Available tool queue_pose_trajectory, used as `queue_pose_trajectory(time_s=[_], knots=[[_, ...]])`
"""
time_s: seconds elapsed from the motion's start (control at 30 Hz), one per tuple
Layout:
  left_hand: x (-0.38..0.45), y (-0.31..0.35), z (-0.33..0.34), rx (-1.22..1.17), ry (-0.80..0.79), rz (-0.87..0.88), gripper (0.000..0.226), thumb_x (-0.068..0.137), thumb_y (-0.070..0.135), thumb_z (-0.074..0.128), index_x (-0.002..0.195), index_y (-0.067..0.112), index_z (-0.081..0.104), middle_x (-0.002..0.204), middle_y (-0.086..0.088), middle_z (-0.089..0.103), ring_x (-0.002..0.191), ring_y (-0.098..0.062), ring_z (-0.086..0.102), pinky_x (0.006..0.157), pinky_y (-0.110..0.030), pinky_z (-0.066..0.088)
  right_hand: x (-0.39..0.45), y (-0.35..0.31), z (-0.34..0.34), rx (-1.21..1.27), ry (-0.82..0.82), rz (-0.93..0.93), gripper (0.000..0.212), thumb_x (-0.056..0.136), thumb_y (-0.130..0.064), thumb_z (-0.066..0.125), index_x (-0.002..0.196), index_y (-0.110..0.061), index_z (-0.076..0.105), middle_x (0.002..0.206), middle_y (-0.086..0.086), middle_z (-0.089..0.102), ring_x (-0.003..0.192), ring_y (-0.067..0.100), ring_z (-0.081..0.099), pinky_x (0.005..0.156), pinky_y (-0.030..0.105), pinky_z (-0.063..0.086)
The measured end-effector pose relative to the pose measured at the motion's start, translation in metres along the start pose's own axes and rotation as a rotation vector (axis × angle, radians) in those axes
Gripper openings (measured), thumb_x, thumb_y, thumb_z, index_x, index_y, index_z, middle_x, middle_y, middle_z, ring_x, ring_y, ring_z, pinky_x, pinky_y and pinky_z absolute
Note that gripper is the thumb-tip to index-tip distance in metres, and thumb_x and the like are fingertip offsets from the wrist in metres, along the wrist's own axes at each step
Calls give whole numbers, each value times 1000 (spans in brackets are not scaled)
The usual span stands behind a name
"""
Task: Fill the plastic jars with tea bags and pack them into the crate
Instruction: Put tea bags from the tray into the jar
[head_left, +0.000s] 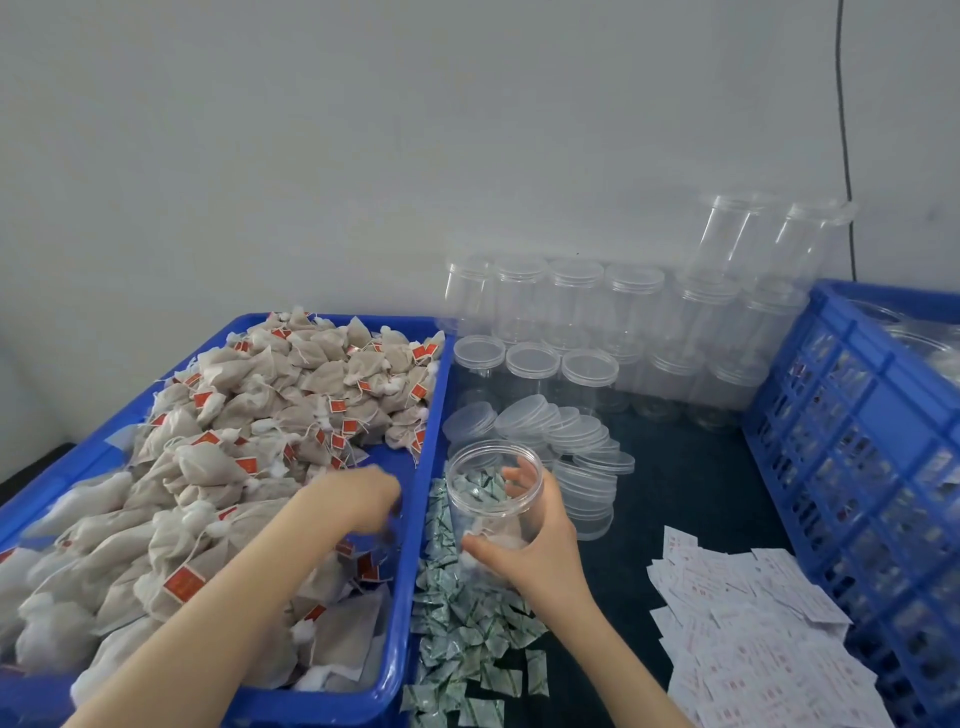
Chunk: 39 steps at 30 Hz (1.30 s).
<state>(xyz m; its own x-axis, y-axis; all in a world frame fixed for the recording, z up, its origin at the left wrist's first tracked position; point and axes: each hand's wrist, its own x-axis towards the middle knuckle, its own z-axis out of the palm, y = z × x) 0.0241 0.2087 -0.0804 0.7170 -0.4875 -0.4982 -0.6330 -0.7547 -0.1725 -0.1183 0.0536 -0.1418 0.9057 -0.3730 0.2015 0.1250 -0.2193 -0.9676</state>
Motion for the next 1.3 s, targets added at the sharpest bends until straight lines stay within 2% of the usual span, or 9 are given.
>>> queue_pose_trajectory(time_s=[0.07,0.4,0.5,0.73,0.83,0.97,1.1,1.23,1.3], knots=[[-1,9,11,-32,-146,36,45,87,31,66,128,16,56,125,-6,60,109,-24,60,86,-32,48,1,0,1,-2,-5,-2,86,63,-19,91,127,-47,41,118,-39,53,114,-17,49,84,-1,40],[-2,20,20,14,-327,76,39,91,21,60,127,10,56,127,-9,59,105,-25,59,89,-32,47,0,1,0,-10,11,-7,85,58,-24,91,124,-47,41,124,-24,55,114,-19,48,87,-2,37],[-1,25,23,75,-304,81,37,92,19,57,128,6,56,128,-11,59,91,-22,53,89,-32,46,0,2,0,-19,6,-15,85,60,-21,91,125,-46,41,125,-22,54,113,-20,47,85,-3,36],[0,13,24,-25,-213,117,36,88,17,63,122,11,59,123,-8,61,108,-26,60,79,-28,45,1,3,2,-22,-11,-6,86,61,-21,92,124,-49,40,128,-22,52,114,-20,47,85,-3,37],[4,0,23,-122,-225,189,30,83,15,67,113,14,63,106,-1,64,90,-18,58,72,-28,45,0,3,3,-26,-12,1,87,61,-24,92,124,-51,39,129,-23,52,114,-19,47,85,-3,37],[5,-13,20,-215,-171,205,3,83,19,66,84,19,64,76,4,57,70,-18,50,64,-30,40,1,3,2,-30,-15,6,87,62,-23,92,126,-48,40,130,-21,52,115,-18,46,87,-3,36],[6,-18,15,-246,-74,233,21,84,17,62,68,27,52,63,12,52,56,-6,47,56,-22,39,1,0,3,-22,-20,17,87,61,-22,92,125,-48,40,128,-22,53,114,-19,47,85,-2,38],[2,-24,9,-311,58,241,24,87,20,62,68,27,49,73,9,51,64,-7,46,60,-19,38,-1,-4,6,-10,-11,31,87,51,-38,86,124,-49,40,124,-24,54,111,-21,48,82,-3,38],[-1,-31,5,-392,137,241,21,90,20,61,72,28,52,94,5,58,86,-12,56,78,-24,46,-1,-5,6,-12,-9,39,86,51,-39,85,124,-49,39,125,-23,53,111,-21,47,83,-2,38]])
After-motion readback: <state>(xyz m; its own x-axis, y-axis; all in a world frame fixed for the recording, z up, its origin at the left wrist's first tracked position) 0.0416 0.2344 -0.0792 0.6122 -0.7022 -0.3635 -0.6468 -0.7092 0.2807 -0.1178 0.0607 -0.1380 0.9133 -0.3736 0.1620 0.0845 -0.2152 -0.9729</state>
